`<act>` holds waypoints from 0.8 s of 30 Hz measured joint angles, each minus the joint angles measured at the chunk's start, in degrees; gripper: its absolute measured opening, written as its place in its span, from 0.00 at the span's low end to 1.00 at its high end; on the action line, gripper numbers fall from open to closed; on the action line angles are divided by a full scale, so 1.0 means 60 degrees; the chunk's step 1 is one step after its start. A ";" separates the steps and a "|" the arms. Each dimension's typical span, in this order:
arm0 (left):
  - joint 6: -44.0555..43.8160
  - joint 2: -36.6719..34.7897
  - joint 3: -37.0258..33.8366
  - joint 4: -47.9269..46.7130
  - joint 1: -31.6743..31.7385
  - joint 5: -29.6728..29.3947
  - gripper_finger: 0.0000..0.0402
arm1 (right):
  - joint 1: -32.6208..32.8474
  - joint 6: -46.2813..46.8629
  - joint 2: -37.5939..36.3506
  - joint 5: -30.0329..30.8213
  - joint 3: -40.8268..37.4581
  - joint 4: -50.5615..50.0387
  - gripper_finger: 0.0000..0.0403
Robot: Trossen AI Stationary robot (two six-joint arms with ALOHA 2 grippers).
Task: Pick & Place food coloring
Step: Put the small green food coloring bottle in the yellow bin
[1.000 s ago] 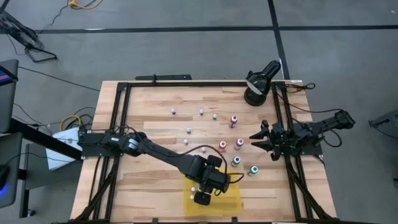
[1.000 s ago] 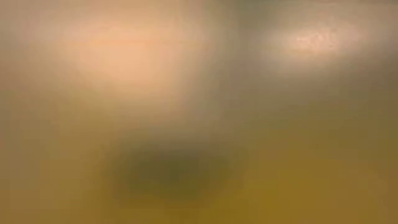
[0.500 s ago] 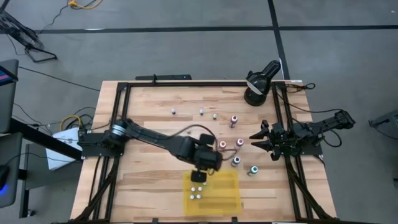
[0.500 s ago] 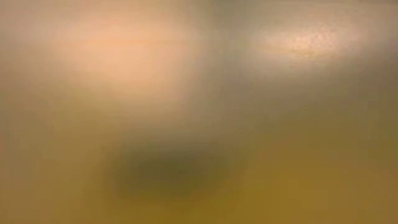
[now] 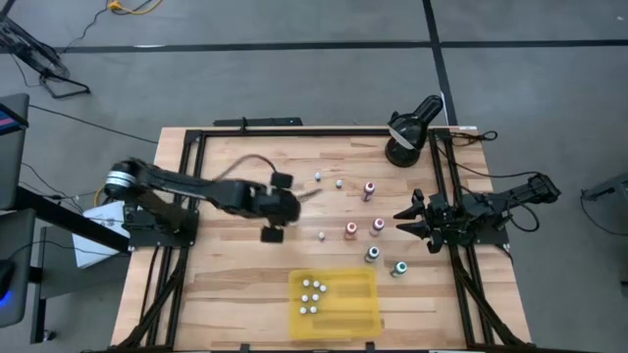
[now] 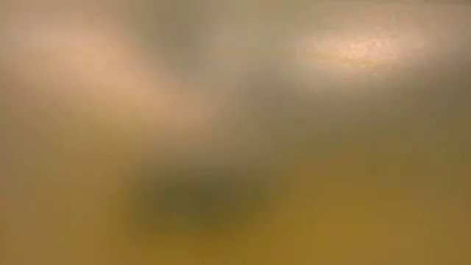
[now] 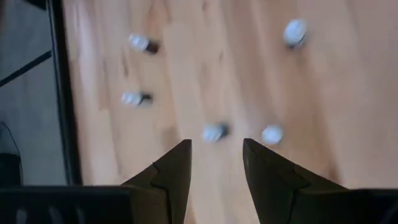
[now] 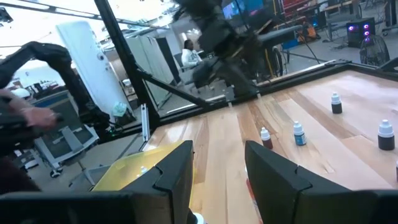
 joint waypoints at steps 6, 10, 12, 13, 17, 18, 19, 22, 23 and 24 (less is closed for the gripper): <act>0.1006 -0.0785 -0.0731 -0.0432 0.1631 0.0842 0.34 | 0.0002 0.0000 0.0000 0.0000 0.0000 -0.0001 0.34; 0.1377 -0.0800 -0.0779 -0.0715 0.2763 0.1205 0.34 | 0.0002 0.0000 0.0000 0.0002 0.0000 0.0000 0.34; 0.1610 -0.0796 -0.0779 -0.0653 0.3196 0.1284 0.34 | 0.0002 0.0000 0.0000 0.0003 -0.0001 0.0001 0.34; 0.1739 -0.0789 -0.0779 -0.0640 0.3385 0.1338 0.34 | 0.0002 0.0000 0.0000 0.0000 -0.0003 0.0002 0.34; 0.2128 -0.0786 -0.0779 -0.0632 0.4113 0.1743 0.34 | -0.0001 0.0000 0.0000 0.0000 -0.0003 0.0002 0.34; 0.2222 -0.0786 -0.0779 -0.0638 0.4278 0.1898 0.34 | 0.0002 0.0000 0.0000 0.0000 0.0000 0.0001 0.34; 0.2309 -0.0784 -0.0779 -0.0651 0.4423 0.2036 0.34 | 0.0002 0.0000 0.0000 0.0000 0.0000 0.0002 0.34; 0.2581 -0.0578 -0.0768 -0.0647 0.4725 0.2387 0.34 | 0.0002 0.0000 0.0000 0.0000 -0.0003 -0.0001 0.34; 0.2655 -0.0468 -0.0771 -0.0666 0.4847 0.2477 0.34 | 0.0002 0.0000 0.0000 0.0000 0.0000 -0.0002 0.34; 0.2711 -0.0334 -0.0771 -0.0711 0.4927 0.2522 0.34 | 0.0002 0.0000 -0.0003 0.0000 0.0000 0.0002 0.34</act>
